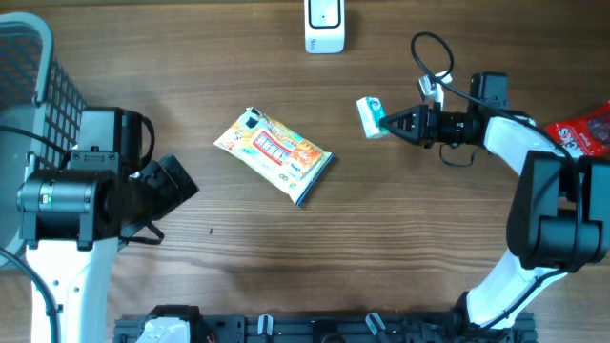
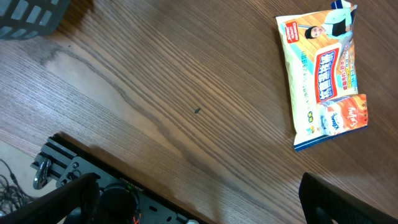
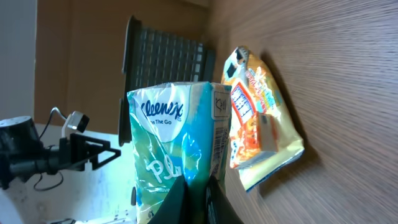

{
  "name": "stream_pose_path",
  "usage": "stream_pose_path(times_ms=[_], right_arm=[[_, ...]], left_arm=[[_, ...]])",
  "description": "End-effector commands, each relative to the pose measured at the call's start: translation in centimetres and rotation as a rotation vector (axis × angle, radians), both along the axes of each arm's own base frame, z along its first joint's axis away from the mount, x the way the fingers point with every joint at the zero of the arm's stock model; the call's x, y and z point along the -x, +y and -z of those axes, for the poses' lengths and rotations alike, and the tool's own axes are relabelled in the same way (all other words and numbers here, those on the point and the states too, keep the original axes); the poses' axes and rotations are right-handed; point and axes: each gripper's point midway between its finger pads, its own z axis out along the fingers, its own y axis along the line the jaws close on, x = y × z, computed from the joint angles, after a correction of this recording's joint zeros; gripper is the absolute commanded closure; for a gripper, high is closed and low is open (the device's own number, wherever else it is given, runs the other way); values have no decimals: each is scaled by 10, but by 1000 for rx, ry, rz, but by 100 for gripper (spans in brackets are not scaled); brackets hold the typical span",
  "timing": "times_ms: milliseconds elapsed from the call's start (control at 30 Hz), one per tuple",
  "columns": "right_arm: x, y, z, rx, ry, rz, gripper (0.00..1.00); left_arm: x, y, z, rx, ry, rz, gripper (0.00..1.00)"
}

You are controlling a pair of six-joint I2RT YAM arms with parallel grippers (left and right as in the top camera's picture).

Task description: Scan the item barcode

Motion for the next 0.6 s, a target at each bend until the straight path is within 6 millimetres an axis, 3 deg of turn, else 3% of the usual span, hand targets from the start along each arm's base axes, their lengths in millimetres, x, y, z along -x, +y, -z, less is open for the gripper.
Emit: stream_pose_path(times_ms=[0,67,100,200,300,367,433,567], right_arm=[[-4,-7,38,219,120,91,96],[-8,-43,97,591,269,250,96],[-4,-60,115,737,305,293,96],[5,-86,130,937,348,328,96],[6,-102,119,1036,346,363,96],[5,-125,99,1232,299,428,96],[3,-131,79,1359,227,470,96],[1,-108,38,1501,40,511,96]], left_arm=[[0,0,1,7,4,-16,0],[0,0,1,7,4,-16,0],[0,0,1,7,4,-16,0],[0,0,1,7,4,-16,0],[0,0,1,7,4,-16,0],[0,0,1,7,4,-16,0],[0,0,1,7,4,-16,0],[0,0,1,7,4,-16,0]])
